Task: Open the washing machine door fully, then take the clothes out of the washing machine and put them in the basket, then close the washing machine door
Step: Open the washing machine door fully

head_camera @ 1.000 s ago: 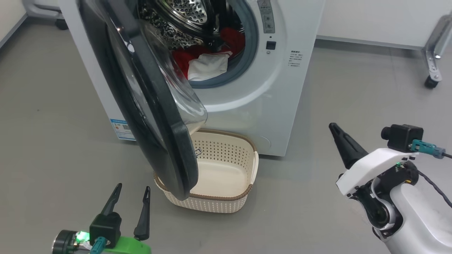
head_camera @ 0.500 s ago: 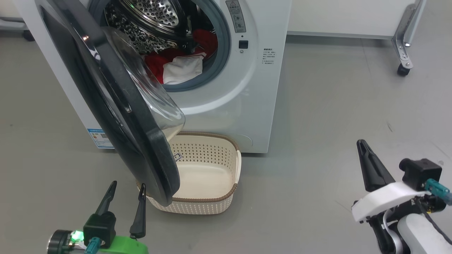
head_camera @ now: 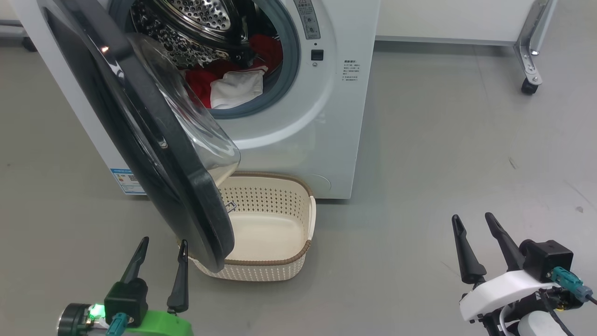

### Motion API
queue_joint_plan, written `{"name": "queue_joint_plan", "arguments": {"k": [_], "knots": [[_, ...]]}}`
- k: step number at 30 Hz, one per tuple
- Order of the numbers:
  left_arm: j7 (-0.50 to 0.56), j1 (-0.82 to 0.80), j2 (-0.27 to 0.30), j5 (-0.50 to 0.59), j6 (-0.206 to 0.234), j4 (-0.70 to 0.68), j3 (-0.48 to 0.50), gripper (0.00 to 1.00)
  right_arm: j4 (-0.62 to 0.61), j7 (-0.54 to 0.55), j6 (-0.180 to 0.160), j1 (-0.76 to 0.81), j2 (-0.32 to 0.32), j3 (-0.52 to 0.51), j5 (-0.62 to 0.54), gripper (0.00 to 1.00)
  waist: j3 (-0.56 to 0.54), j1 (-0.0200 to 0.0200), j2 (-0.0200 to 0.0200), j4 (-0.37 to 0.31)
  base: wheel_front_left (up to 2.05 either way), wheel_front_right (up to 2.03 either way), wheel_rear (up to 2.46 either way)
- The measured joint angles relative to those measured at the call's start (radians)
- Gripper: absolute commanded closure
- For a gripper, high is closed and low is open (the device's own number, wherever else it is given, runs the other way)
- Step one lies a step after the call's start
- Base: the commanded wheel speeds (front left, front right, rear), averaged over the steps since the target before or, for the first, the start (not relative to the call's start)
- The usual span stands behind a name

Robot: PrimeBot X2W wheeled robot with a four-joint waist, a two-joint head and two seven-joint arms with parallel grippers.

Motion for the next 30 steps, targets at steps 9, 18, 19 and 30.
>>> {"name": "queue_joint_plan", "arguments": {"k": [9, 18, 19, 30], "knots": [[0.000, 0.000, -0.005, 0.007, -0.002, -0.002, 0.008, 0.00, -0.020, -0.007, -0.008, 0.007, 0.009, -0.017, -0.016, 0.00, 0.007, 0.0000, 0.0000, 0.004, 0.00, 0.00, 0.00], [0.000, 0.000, -0.010, 0.008, -0.006, -0.001, 0.014, 0.00, -0.025, -0.007, -0.016, 0.013, 0.016, -0.015, -0.067, 0.00, 0.009, 0.0000, 0.0000, 0.006, 0.00, 0.00, 0.00], [0.000, 0.000, -0.011, 0.008, -0.006, -0.001, 0.014, 0.00, -0.025, -0.007, -0.016, 0.015, 0.015, -0.013, -0.074, 0.00, 0.009, 0.0000, 0.0000, 0.006, 0.00, 0.00, 0.00], [0.000, 0.001, -0.014, 0.012, -0.012, 0.001, 0.019, 0.00, -0.024, -0.008, -0.018, 0.028, 0.024, -0.012, -0.100, 0.00, 0.001, 0.0000, 0.0000, 0.006, 0.00, 0.00, 0.00]]}}
